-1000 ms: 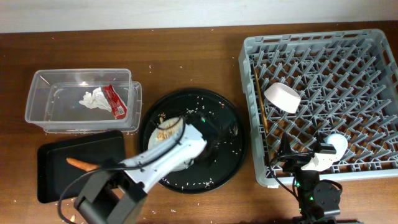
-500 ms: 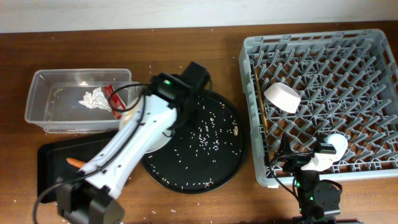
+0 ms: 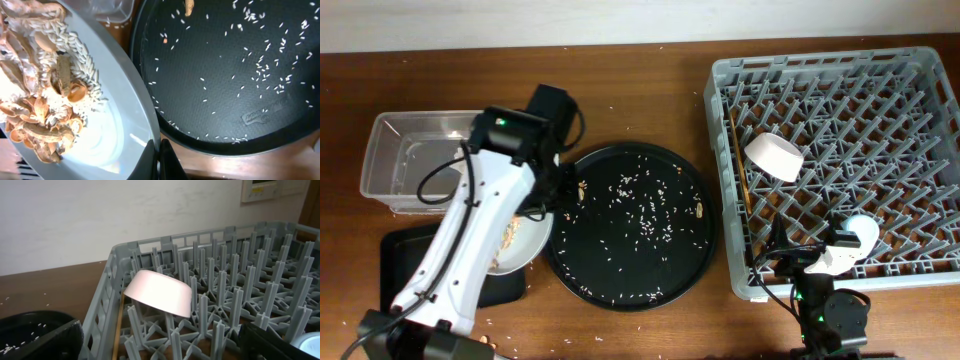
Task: Sort waste into correct bins and load items into the dishwasher rack
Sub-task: 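Tilt the plate over the black tray to scrape off the rice scraps, then carry the white plate to the rack and stand it upright with the left gripper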
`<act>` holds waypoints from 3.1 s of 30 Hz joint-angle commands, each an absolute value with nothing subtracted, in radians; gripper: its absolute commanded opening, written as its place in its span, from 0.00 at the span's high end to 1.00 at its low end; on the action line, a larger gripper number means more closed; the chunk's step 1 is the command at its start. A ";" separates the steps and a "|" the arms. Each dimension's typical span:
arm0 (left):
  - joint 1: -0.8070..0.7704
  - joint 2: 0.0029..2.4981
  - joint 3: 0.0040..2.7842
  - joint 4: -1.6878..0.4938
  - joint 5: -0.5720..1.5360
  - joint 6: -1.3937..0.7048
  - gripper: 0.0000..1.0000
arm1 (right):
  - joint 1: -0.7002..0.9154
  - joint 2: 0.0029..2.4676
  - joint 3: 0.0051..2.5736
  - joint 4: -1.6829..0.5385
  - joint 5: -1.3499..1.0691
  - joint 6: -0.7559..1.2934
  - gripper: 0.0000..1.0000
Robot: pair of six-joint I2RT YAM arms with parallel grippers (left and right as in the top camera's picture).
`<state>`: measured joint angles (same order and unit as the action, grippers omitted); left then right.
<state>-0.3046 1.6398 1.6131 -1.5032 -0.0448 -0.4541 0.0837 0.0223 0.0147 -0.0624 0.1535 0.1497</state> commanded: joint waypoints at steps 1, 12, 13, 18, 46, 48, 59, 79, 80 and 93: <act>-0.215 1.621 1.559 -1.467 0.101 -0.366 1.00 | 0.078 0.015 0.006 -0.063 0.162 0.146 0.02; 0.174 1.595 1.538 -1.445 0.632 0.009 1.00 | 0.078 0.015 0.006 -0.063 0.162 0.146 0.02; 0.207 1.591 1.538 -1.453 0.677 0.043 1.00 | 0.078 0.015 0.006 -0.063 0.162 0.146 0.02; 0.379 1.579 1.538 -1.521 0.874 0.209 1.00 | 0.078 0.015 0.006 -0.064 0.162 0.146 0.02; 0.610 1.531 1.456 -1.644 1.239 0.712 0.99 | 0.078 0.015 0.006 -0.063 0.162 0.146 0.02; 0.641 1.531 1.452 -1.633 1.239 0.713 1.00 | 0.078 0.015 0.006 -0.063 0.162 0.146 0.02; 0.749 1.531 1.440 -1.681 1.249 0.713 0.99 | 0.078 0.015 0.006 -0.063 0.162 0.146 0.02; -0.262 1.556 1.429 -0.285 1.005 -0.276 1.00 | 0.078 0.015 0.006 -0.063 0.162 0.146 0.02; -0.295 1.567 1.429 -0.220 1.000 -0.308 1.00 | 0.078 0.015 0.006 -0.063 0.162 0.146 0.02; -0.511 1.929 1.429 0.538 0.946 -0.982 1.00 | 0.078 0.015 0.006 -0.063 0.162 0.146 0.02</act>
